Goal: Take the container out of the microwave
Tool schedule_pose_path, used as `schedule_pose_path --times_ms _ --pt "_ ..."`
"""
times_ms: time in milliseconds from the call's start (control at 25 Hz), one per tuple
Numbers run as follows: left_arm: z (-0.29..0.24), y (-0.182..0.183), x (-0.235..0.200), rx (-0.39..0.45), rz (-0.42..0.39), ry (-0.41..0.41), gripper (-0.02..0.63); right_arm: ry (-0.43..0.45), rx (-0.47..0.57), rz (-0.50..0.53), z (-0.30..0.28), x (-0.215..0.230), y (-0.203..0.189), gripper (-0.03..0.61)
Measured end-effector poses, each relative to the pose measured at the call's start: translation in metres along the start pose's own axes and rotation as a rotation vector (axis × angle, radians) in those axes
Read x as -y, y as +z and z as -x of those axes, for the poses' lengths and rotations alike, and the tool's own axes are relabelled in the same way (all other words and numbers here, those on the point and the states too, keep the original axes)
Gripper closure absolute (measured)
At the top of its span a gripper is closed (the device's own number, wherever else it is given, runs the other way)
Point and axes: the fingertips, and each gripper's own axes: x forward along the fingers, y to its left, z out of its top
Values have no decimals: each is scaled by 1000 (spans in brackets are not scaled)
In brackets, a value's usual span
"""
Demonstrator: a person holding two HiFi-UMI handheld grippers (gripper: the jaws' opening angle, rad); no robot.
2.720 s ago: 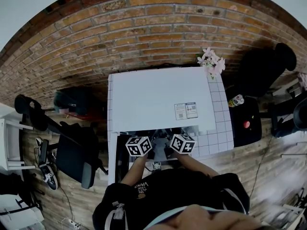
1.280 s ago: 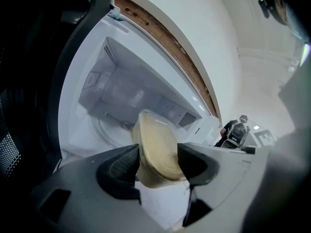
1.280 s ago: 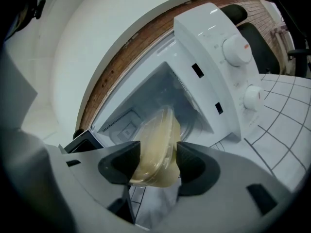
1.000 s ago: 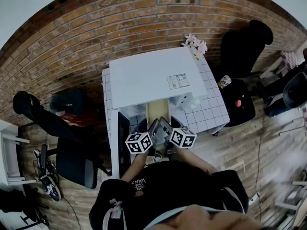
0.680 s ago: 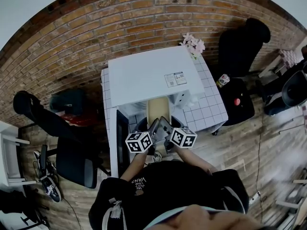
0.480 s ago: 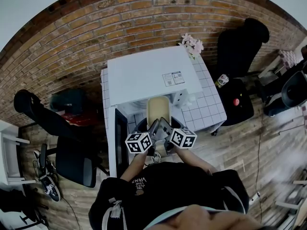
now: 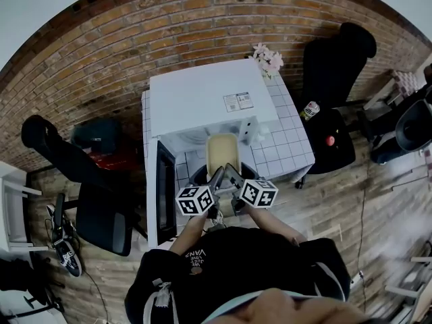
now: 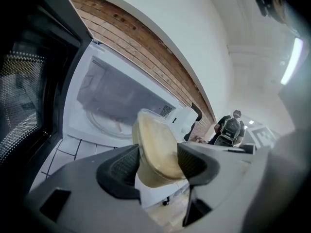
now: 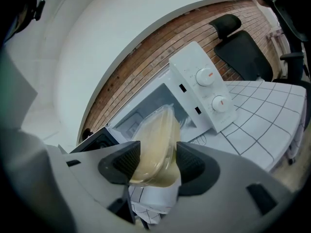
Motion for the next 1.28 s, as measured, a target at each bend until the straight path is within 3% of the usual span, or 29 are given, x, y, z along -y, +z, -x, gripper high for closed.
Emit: schedule_pose_path --times_ms 1280 --pt "58 -70 87 23 -16 62 364 69 -28 3 114 12 -34 353"
